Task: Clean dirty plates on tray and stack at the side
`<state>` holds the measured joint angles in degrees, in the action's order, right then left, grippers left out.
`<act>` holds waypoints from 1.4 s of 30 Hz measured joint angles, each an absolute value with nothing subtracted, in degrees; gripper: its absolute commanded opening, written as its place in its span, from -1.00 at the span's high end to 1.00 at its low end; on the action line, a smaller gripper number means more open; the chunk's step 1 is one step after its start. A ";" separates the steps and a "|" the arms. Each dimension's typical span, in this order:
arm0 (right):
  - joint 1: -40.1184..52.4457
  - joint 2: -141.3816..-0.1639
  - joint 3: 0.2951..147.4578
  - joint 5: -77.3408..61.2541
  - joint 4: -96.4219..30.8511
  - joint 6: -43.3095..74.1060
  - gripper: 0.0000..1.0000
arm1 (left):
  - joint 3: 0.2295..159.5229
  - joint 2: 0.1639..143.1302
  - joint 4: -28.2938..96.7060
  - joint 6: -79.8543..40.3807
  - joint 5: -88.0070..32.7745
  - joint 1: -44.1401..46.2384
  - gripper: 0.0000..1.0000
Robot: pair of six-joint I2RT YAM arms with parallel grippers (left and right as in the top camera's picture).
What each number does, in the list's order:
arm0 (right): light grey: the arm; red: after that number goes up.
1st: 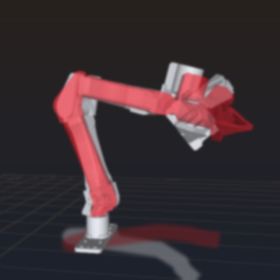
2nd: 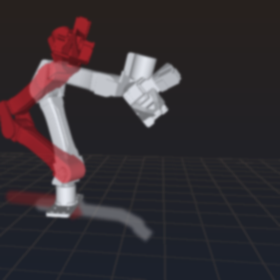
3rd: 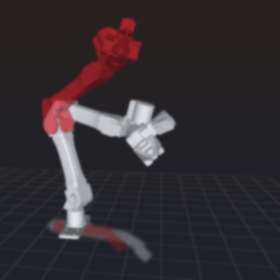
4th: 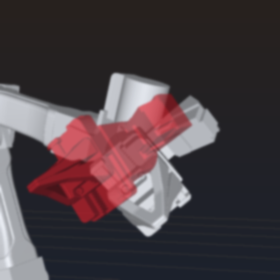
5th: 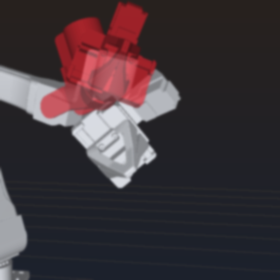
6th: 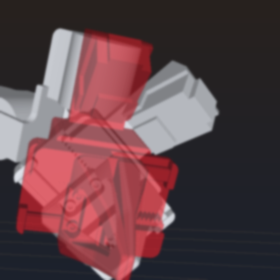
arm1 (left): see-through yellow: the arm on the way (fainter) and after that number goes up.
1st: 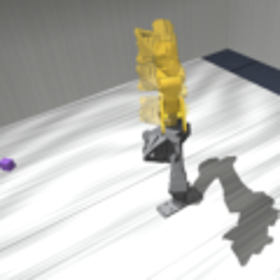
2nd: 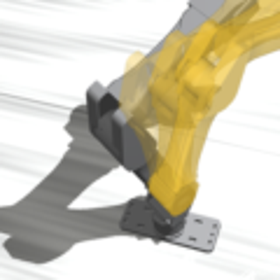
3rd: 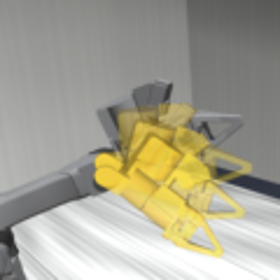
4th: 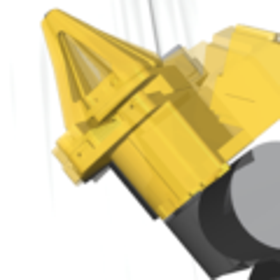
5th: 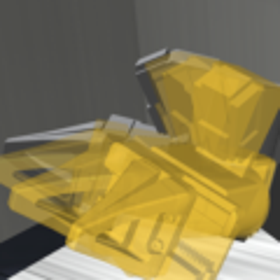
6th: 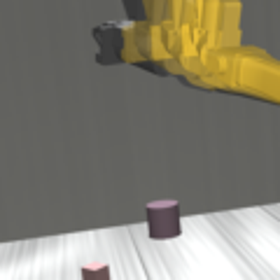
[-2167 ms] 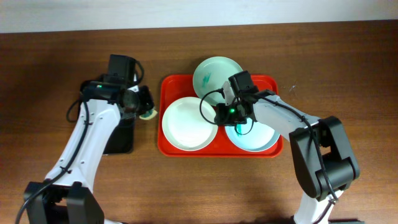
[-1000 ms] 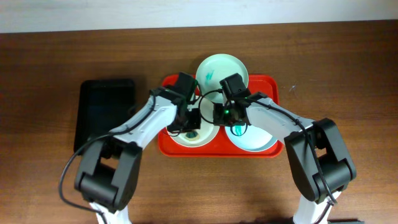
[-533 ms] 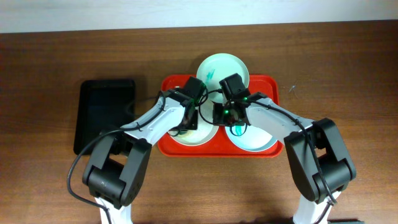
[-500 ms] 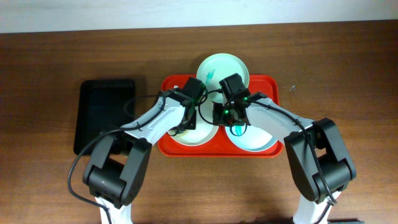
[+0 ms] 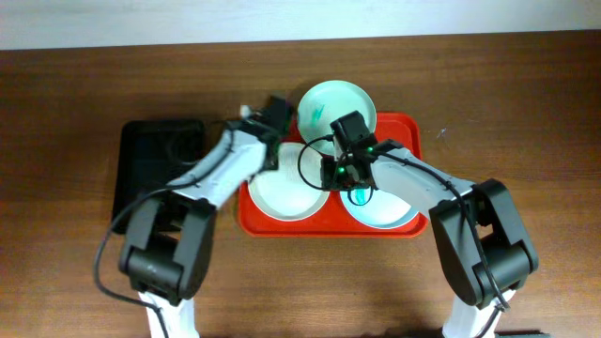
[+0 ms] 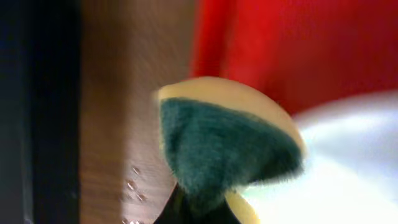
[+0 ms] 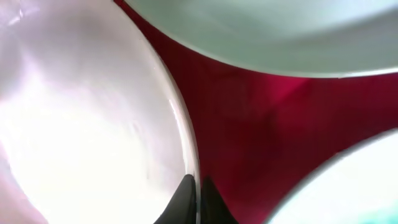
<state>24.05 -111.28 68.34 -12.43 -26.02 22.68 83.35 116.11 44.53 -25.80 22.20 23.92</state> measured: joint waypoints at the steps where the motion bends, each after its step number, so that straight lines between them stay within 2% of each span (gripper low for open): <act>1: 24.08 -110.69 68.34 -11.99 -26.28 21.45 0.92 | 84.07 115.46 44.53 -25.80 20.73 22.04 1.00; 8: 27.57 -103.18 68.86 -5.76 -26.52 12.34 0.92 | 85.38 106.04 48.80 -25.78 3.09 6.94 1.00; 13: 36.49 -96.27 69.95 12.27 -24.99 1.74 0.92 | 85.67 104.03 52.36 -25.10 -2.09 -1.13 1.00; 15: 40.71 -94.89 70.00 23.70 -23.18 -2.61 0.92 | 85.67 104.03 52.88 -24.88 -3.03 -3.51 1.00; 18: 46.35 -94.43 70.08 41.36 -17.72 -11.38 0.92 | 85.67 104.03 52.93 -24.86 -3.51 -6.04 1.00; 22: 50.33 -94.41 70.11 55.13 -10.79 -23.51 0.92 | 85.67 104.03 52.93 -24.84 -3.99 -6.72 1.00; 29: 53.32 -94.39 70.30 68.07 1.69 -47.42 0.92 | 85.67 104.03 52.97 -24.84 -4.36 -6.72 1.00; 32: 54.04 -94.32 70.30 71.44 5.43 -53.95 0.92 | 85.67 104.03 52.95 -24.82 -4.36 -6.72 1.00; 35: 54.50 -94.32 70.32 72.66 4.75 -53.49 0.92 | 85.67 104.03 52.95 -24.82 -4.36 -6.72 1.00; 37: 54.41 -94.21 71.07 70.72 -4.47 -47.97 0.92 | 85.67 104.03 52.95 -24.82 -4.36 -6.72 1.00; 39: 53.56 -94.37 71.02 63.72 -16.73 -40.14 0.92 | 85.67 104.03 53.01 -24.73 -4.36 -6.72 1.00; 42: 50.33 -96.03 70.81 52.90 -23.03 -25.34 0.92 | 85.67 104.03 53.21 -24.67 -4.38 -6.72 1.00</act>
